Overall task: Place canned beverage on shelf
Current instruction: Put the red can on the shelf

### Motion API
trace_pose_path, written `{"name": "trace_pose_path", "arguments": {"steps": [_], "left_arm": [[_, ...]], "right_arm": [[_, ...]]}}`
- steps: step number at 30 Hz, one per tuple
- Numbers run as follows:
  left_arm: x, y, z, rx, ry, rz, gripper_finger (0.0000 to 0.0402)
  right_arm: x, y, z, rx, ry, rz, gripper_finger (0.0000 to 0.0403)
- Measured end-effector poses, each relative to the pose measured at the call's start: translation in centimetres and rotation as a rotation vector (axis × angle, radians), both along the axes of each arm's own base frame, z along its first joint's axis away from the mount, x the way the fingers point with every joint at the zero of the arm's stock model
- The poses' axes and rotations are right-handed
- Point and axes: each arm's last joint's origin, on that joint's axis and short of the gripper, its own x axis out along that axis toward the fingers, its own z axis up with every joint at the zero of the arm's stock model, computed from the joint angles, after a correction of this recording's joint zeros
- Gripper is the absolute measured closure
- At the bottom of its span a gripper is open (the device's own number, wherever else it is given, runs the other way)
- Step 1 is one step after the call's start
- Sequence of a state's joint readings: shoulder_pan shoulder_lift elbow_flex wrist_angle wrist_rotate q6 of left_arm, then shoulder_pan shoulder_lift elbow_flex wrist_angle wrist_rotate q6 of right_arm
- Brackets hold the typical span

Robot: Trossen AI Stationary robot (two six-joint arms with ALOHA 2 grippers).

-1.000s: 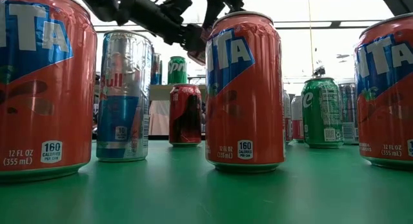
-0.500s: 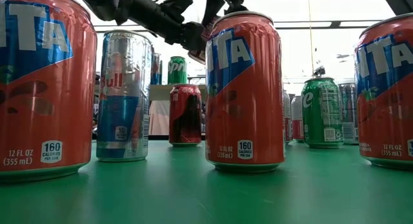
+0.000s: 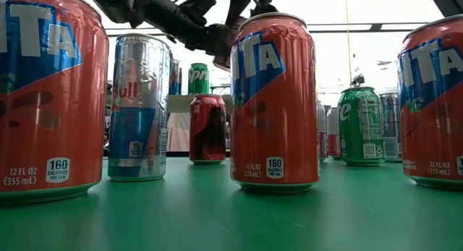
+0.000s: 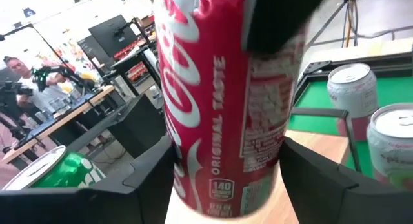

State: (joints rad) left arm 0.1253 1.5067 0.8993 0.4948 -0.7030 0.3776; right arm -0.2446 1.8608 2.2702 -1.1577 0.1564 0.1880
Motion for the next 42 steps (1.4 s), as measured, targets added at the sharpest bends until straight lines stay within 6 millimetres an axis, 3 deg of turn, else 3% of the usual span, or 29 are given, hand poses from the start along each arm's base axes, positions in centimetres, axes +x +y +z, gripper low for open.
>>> {"name": "trace_pose_path", "arguments": {"steps": [10, 19, 23, 26, 32, 37, 42], "left_arm": [[0.1, 0.2, 0.1, 0.010, 0.007, -0.008, 0.0225], [-0.2, 1.4, 0.2, 0.006, -0.003, 0.036, 0.0354], [-0.6, 1.7, 0.1, 0.011, 0.036, 0.106, 0.0396], [-1.0, 1.4, 0.1, 0.018, 0.095, 0.138, 0.0392], [-1.7, 0.7, 0.8, 0.037, 0.152, 0.056, 0.0387], [-2.8, -0.1, 2.1, 0.041, 0.144, 0.036, 0.0395], [-4.4, -1.7, 3.2, 0.016, 0.123, -0.014, 0.0398]], "right_arm": [[0.1, -0.9, 0.4, -0.005, -0.052, -0.028, 0.0058], [-0.3, -1.8, 0.3, -0.018, -0.036, -0.058, 0.0058], [-1.6, -1.2, 0.7, -0.005, 0.025, -0.049, 0.0058], [-3.1, 0.3, 1.0, 0.019, 0.111, -0.058, 0.0058], [-2.2, 3.0, 0.3, 0.007, 0.128, 0.019, 0.0058], [-1.8, 3.1, -0.4, -0.189, 0.265, 0.280, 0.0058], [-0.7, 1.9, -2.2, -0.458, 0.490, 0.509, 0.0058]]}}
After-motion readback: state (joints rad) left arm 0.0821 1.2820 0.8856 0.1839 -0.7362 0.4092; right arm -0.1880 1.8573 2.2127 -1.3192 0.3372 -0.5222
